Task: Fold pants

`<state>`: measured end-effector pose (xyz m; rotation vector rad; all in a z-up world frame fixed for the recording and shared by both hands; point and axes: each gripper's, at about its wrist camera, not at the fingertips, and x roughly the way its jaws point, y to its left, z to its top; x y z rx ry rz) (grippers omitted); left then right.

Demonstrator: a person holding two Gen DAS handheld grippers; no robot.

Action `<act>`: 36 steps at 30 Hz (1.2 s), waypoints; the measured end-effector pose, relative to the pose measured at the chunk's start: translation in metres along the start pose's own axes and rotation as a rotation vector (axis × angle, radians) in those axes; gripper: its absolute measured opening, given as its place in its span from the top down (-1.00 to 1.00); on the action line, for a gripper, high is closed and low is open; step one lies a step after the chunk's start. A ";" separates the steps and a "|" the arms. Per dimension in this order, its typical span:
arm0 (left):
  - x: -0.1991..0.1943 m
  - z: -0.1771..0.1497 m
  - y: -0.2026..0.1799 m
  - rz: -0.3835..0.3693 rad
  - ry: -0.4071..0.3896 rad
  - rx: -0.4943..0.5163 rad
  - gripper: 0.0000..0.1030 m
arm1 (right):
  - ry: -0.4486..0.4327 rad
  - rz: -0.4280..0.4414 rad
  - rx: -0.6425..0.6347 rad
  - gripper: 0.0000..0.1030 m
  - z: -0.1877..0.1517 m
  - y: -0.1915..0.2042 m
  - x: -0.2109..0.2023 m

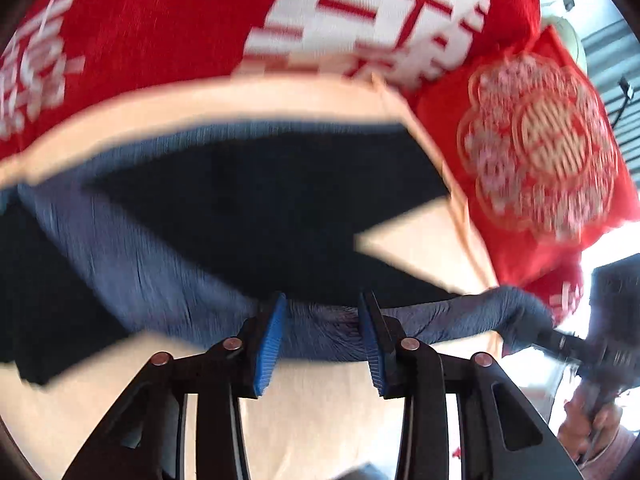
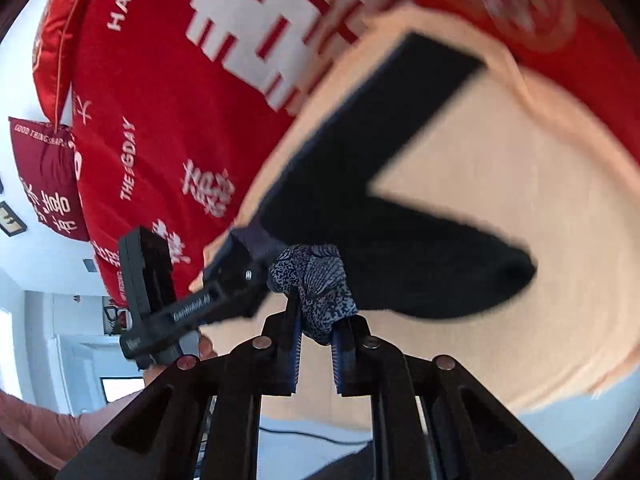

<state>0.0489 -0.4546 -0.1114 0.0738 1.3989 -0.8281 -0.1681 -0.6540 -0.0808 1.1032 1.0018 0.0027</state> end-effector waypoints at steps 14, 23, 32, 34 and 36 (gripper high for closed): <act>0.003 0.064 0.056 0.350 -0.094 -0.113 -0.60 | 0.074 -0.367 -0.194 -0.31 0.227 -0.003 0.083; 0.039 0.029 0.098 0.515 0.013 -0.171 -0.60 | 0.071 -0.431 -0.128 -0.01 0.166 -0.018 0.060; 0.048 0.016 0.111 0.517 0.036 -0.166 -0.60 | -0.034 -0.478 -0.004 0.67 0.160 -0.058 0.069; 0.046 0.018 0.111 0.522 0.056 -0.165 -0.60 | -0.015 -0.495 0.024 0.67 0.154 -0.066 0.065; 0.042 0.026 0.108 0.527 0.065 -0.165 -0.60 | 0.029 -0.514 0.032 0.58 0.148 -0.070 0.060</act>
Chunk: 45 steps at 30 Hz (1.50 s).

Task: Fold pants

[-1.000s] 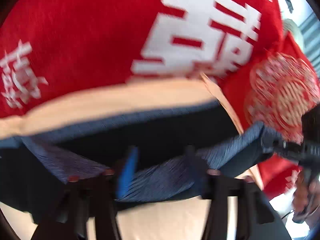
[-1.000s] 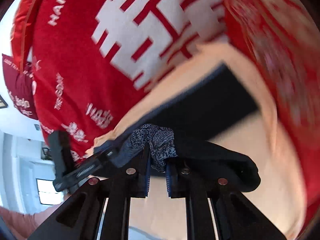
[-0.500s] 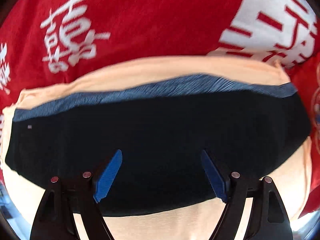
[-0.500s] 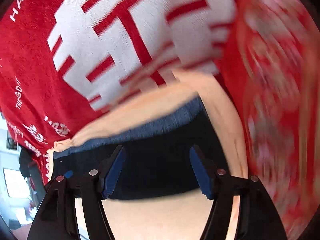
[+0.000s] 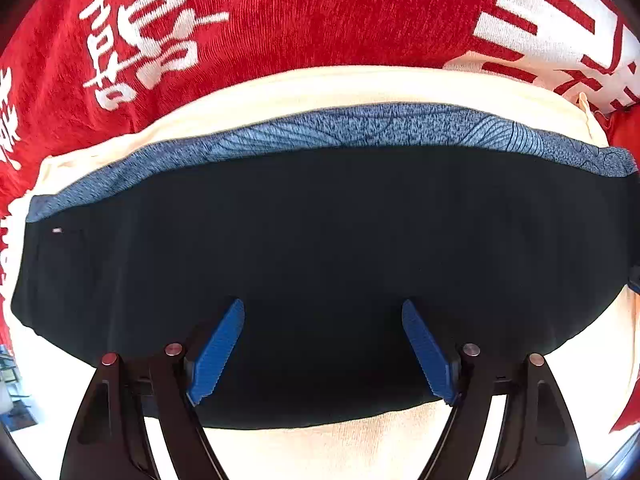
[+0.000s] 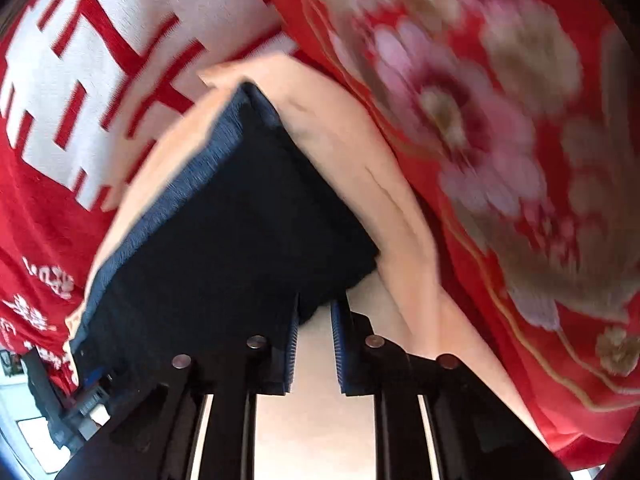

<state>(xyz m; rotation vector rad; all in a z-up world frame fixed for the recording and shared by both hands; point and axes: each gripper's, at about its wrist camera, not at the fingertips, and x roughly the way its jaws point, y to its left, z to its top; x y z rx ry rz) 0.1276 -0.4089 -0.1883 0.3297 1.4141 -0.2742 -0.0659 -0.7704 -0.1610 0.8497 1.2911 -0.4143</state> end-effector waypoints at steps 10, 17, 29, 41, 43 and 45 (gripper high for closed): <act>0.013 0.078 -0.003 0.021 -0.096 -0.031 -0.60 | -0.091 0.004 -0.429 0.42 0.038 0.097 -0.008; 0.036 0.082 0.056 0.073 -0.080 -0.155 -0.85 | -0.081 -0.030 -0.322 0.67 0.088 0.067 0.028; -0.004 0.002 0.180 0.148 -0.031 -0.245 -0.85 | 0.150 0.285 -0.306 0.22 -0.038 0.140 0.008; 0.024 -0.027 0.337 0.234 -0.055 -0.176 -0.85 | 0.446 0.596 -0.207 0.21 -0.227 0.299 0.144; 0.027 -0.036 0.350 0.195 -0.064 -0.186 -0.85 | 0.449 0.600 -0.166 0.21 -0.230 0.305 0.158; 0.031 -0.037 0.356 0.159 -0.090 -0.172 -0.85 | 0.428 0.618 -0.143 0.21 -0.235 0.310 0.161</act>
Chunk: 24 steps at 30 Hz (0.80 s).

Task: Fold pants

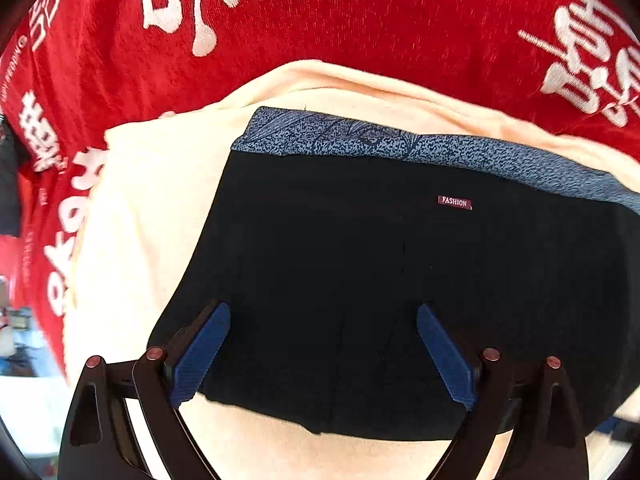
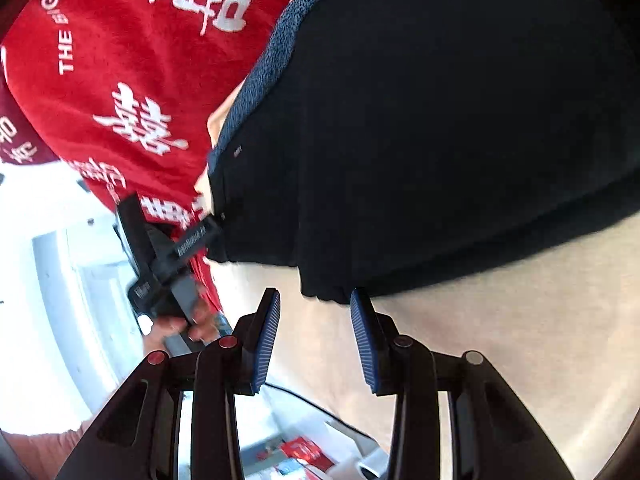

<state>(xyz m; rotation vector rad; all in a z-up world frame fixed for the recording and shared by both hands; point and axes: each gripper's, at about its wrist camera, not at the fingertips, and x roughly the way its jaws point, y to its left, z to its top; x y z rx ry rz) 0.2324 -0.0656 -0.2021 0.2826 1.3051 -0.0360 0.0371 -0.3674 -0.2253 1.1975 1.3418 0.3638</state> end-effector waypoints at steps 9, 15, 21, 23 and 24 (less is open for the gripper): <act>0.008 -0.001 0.024 -0.036 -0.018 0.051 -0.86 | -0.065 -0.080 -0.041 0.85 0.014 0.027 -0.009; 0.015 -0.011 0.042 -0.057 -0.014 0.028 -0.88 | -0.071 -0.159 0.016 0.89 -0.011 0.003 -0.003; -0.016 -0.011 0.013 -0.039 -0.024 0.071 -0.88 | -0.011 -0.234 -0.047 0.72 -0.012 0.021 -0.021; -0.036 -0.014 -0.015 -0.122 -0.049 0.103 -0.88 | -0.078 -0.333 -0.171 0.72 -0.005 0.041 -0.052; -0.043 -0.016 -0.030 -0.161 -0.058 0.118 -0.88 | -0.101 -0.372 -0.205 0.72 -0.001 0.047 -0.058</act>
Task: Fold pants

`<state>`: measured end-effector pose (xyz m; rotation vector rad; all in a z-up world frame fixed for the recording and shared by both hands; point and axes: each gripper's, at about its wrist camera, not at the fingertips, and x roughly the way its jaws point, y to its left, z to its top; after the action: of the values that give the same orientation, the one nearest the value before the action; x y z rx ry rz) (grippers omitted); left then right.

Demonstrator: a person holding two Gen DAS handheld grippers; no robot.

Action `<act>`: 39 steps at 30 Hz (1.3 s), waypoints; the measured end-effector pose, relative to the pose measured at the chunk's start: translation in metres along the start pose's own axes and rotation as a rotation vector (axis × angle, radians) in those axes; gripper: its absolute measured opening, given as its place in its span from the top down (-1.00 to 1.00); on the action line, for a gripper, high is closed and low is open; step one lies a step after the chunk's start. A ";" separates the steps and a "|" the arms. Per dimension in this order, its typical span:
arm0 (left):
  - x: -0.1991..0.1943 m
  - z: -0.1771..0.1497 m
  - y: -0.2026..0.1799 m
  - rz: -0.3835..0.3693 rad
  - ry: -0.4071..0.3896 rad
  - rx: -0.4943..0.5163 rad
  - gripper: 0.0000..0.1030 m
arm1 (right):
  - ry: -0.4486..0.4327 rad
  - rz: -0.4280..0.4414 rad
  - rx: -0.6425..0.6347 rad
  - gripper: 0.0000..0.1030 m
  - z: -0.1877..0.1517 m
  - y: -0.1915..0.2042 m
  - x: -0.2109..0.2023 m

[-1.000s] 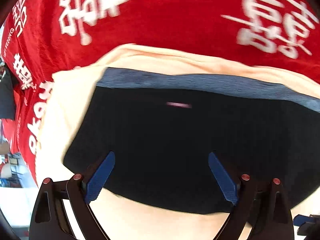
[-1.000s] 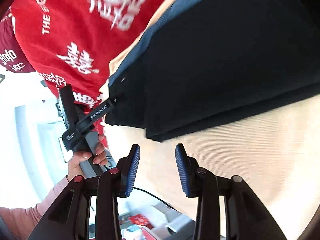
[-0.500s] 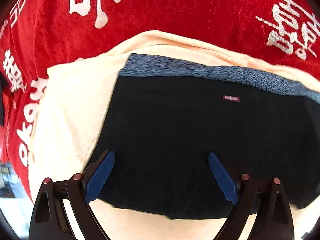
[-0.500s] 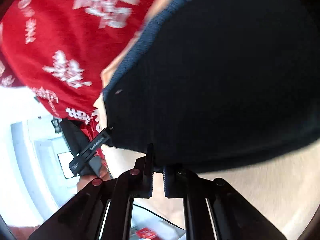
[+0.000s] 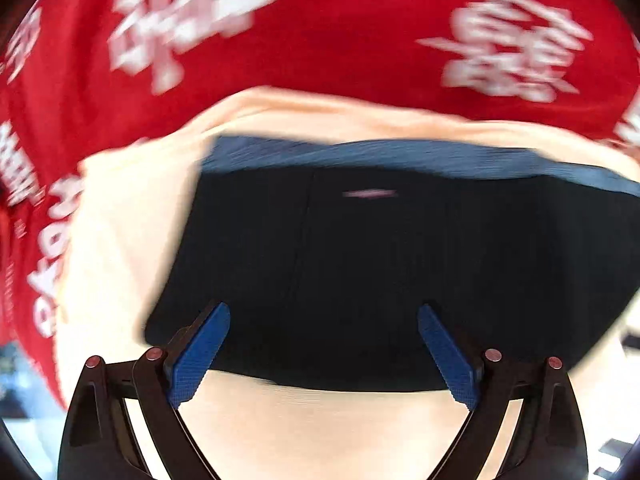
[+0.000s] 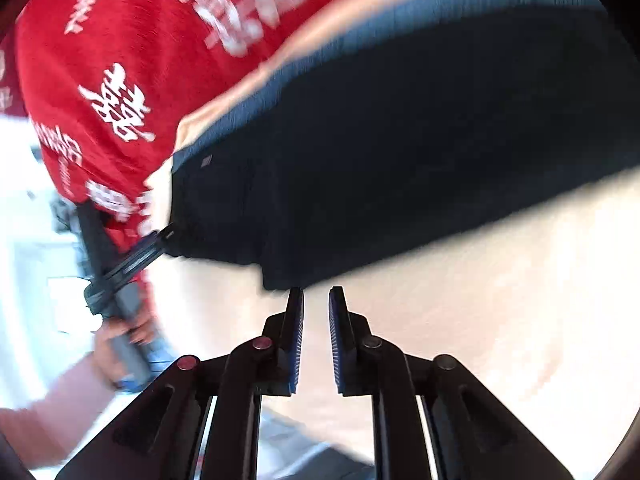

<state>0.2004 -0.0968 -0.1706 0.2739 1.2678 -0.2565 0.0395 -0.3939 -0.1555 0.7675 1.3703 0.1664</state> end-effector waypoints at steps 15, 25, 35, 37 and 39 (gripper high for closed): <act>0.024 0.023 -0.099 -0.108 0.015 -0.016 -0.90 | -0.087 -0.152 -0.062 0.70 0.045 -0.038 -0.033; 0.093 0.104 -0.125 -0.064 -0.006 -0.092 -0.93 | -0.108 -0.214 -0.131 0.65 0.166 -0.039 0.022; 0.056 0.099 -0.105 0.014 -0.028 -0.094 -0.96 | -0.233 -0.351 0.036 0.59 0.190 -0.101 -0.033; 0.044 0.088 -0.086 0.039 -0.032 -0.103 -0.96 | -0.229 -0.337 0.011 0.30 0.178 -0.090 -0.043; 0.038 0.076 -0.075 0.071 -0.016 -0.098 -0.96 | -0.225 -0.332 -0.026 0.04 0.152 -0.077 -0.051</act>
<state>0.2534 -0.1945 -0.1904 0.2322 1.2483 -0.1357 0.1432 -0.5382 -0.1579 0.5108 1.2579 -0.1585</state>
